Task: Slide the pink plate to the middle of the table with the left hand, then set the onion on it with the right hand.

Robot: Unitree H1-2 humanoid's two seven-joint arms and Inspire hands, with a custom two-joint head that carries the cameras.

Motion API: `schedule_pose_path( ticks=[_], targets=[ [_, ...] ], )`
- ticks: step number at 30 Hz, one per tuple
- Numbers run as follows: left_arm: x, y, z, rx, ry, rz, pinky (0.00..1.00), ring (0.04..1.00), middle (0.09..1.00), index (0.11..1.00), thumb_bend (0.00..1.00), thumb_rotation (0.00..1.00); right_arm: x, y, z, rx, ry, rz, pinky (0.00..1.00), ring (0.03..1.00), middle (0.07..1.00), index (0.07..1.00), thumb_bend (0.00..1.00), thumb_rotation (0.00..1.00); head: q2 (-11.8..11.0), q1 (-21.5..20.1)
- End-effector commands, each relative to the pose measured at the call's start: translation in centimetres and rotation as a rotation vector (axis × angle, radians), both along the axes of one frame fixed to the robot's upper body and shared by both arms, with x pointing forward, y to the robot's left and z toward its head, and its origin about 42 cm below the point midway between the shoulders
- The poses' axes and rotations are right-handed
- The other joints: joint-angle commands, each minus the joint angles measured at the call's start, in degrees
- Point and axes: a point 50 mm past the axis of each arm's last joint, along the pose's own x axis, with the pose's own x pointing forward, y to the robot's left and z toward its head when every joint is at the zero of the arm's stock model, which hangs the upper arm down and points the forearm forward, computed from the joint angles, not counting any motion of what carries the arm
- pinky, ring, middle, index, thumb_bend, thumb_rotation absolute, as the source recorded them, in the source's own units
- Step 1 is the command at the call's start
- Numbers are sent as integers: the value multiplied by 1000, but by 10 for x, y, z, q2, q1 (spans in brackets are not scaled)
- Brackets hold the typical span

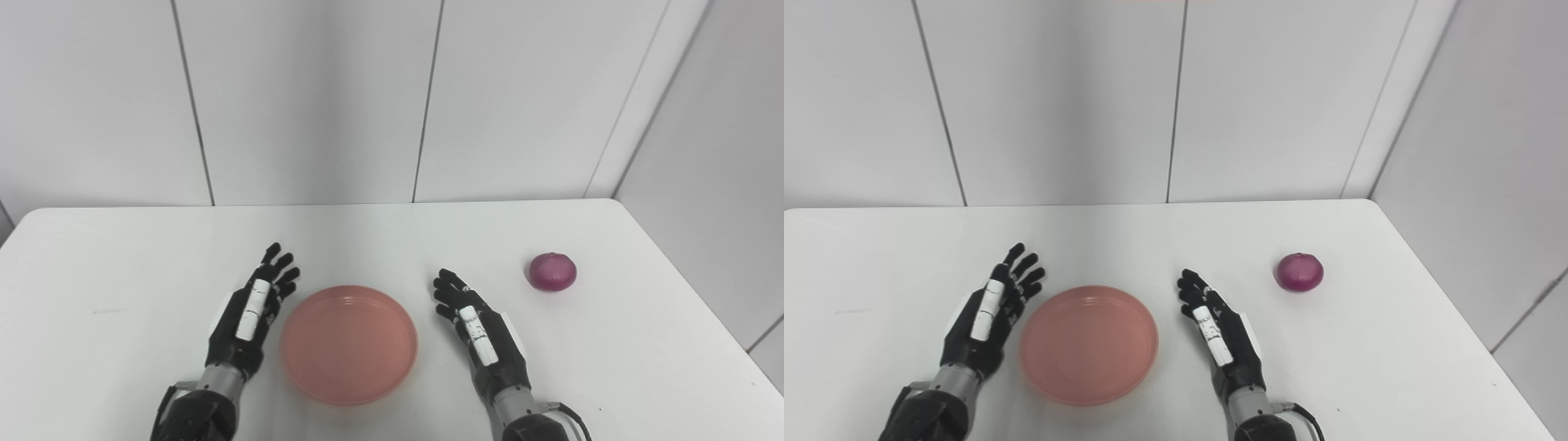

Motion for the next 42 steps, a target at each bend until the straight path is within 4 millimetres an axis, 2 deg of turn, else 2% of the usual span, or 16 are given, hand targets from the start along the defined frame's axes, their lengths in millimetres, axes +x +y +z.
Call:
schedule_pose_path(
  ticks=[1, 4, 6, 9, 11, 14, 16, 23, 29, 33, 37, 42],
  targets=[
    [-13, 14, -34, 18, 142, 25, 947, 924, 951, 963, 825, 845, 6, -7, 20, -73, -78, 7, 824, 858, 843, 860, 903, 789, -2, -5],
    [-11, 16, -35, 10, 145, 27, 932, 921, 945, 959, 854, 832, 10, -14, 31, -129, -98, -4, 742, 819, 819, 849, 956, 752, -5, -8],
    [-10, 17, -34, 3, 146, 30, 914, 922, 944, 955, 861, 826, 15, -22, 44, -209, -123, -2, 698, 796, 815, 856, 947, 723, -7, -9],
    [-10, 17, -33, -2, 145, 34, 908, 926, 943, 951, 831, 834, 24, -37, 68, -310, -149, 2, 707, 785, 814, 865, 952, 672, -11, -14],
    [-10, 18, -35, -1, 147, 35, 908, 925, 940, 945, 811, 839, 31, -48, 85, -376, -165, 15, 761, 793, 815, 865, 973, 561, -11, -14],
    [-10, 19, -38, 3, 149, 37, 907, 917, 935, 934, 804, 842, 42, -63, 110, -491, -186, 31, 666, 776, 811, 864, 997, 446, -13, -15],
    [-10, 19, -40, 8, 150, 37, 900, 906, 927, 925, 820, 838, 48, -73, 127, -604, -196, 40, 621, 761, 805, 858, 1000, 415, -15, -17],
    [-9, 21, -42, 16, 147, 35, 881, 893, 917, 923, 843, 834, 66, -91, 176, -931, -201, 95, 637, 739, 776, 819, 1000, 393, -16, -19],
    [-8, 21, -44, 8, 152, 38, 898, 901, 926, 929, 878, 818, 80, -98, 215, -1169, -231, 151, 653, 737, 773, 790, 1000, 330, -17, -20],
    [-8, 21, -44, 14, 147, 30, 904, 903, 927, 931, 869, 825, 88, -98, 235, -1340, -214, 175, 627, 735, 777, 778, 1000, 356, -17, -20],
    [-8, 20, -45, 15, 147, 28, 909, 904, 928, 935, 850, 831, 96, -98, 247, -1442, -160, 190, 629, 772, 806, 781, 1000, 384, -17, -20],
    [-8, 21, -45, 20, 147, 26, 893, 899, 928, 933, 856, 835, 113, -105, 258, -1541, -59, 190, 615, 740, 792, 775, 1000, 291, -16, -19]
  ],
)
